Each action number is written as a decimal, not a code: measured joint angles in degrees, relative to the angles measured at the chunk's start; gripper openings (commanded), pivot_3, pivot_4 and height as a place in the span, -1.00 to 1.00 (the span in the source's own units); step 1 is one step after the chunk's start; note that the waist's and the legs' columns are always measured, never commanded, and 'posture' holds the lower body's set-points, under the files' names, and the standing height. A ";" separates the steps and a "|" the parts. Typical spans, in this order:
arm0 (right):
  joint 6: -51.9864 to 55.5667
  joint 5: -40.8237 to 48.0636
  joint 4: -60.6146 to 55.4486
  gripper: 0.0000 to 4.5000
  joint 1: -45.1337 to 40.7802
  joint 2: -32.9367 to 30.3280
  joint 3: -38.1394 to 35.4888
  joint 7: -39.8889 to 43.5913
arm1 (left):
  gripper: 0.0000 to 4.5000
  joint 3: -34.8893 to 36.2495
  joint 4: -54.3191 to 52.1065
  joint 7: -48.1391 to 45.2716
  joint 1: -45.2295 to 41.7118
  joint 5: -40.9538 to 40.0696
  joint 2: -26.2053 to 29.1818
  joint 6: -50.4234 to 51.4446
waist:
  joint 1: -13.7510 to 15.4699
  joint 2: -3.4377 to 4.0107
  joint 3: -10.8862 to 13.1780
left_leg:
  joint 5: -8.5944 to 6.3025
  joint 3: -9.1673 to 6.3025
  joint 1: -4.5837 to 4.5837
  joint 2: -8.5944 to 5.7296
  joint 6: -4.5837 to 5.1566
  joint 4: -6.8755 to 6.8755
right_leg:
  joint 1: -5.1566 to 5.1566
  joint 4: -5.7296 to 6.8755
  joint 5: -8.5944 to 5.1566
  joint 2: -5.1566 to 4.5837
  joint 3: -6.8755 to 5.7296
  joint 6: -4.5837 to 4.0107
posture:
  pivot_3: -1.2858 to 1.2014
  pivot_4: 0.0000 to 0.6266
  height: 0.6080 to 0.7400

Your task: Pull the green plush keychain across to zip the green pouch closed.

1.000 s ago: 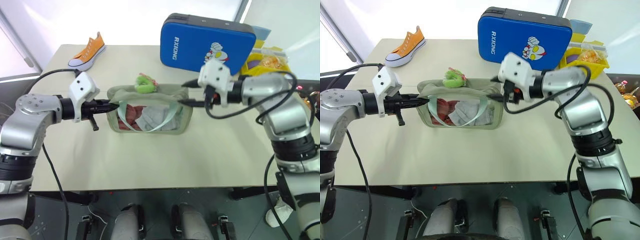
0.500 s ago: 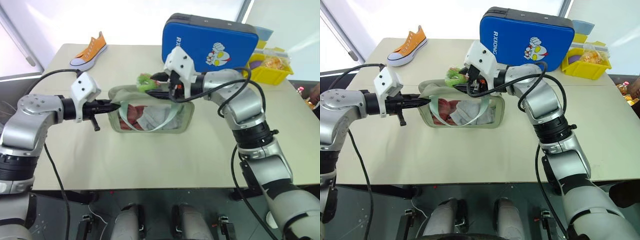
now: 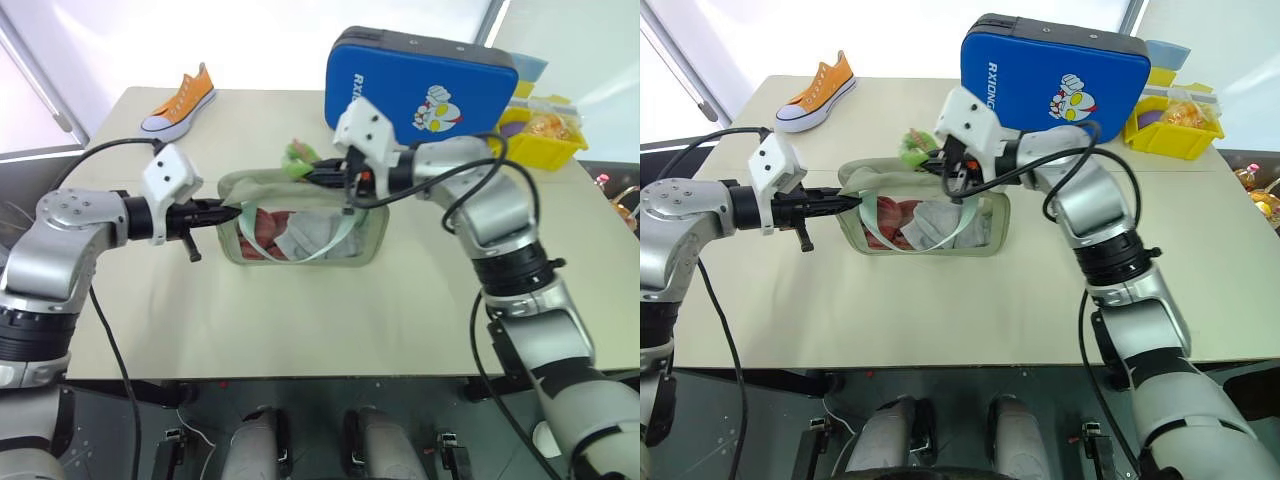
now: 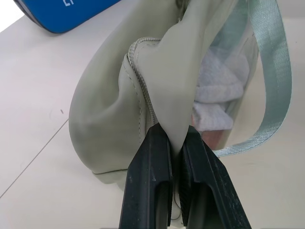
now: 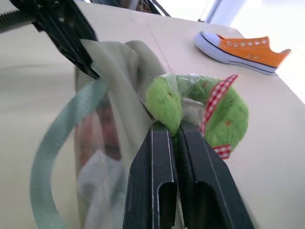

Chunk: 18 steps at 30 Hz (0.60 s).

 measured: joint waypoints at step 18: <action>1.57 -3.76 -5.27 -0.98 23.05 -16.19 -9.29 -9.91 | -1.00 -0.14 -0.20 0.43 0.34 0.73 -1.21 -0.70 | -0.14 0.00 -0.02 | -0.01 -0.03 0.06 0.00 0.01 -0.01 | 0.06 -0.04 0.00 0.00 -0.02 0.01 | 0.03 -0.52 1.00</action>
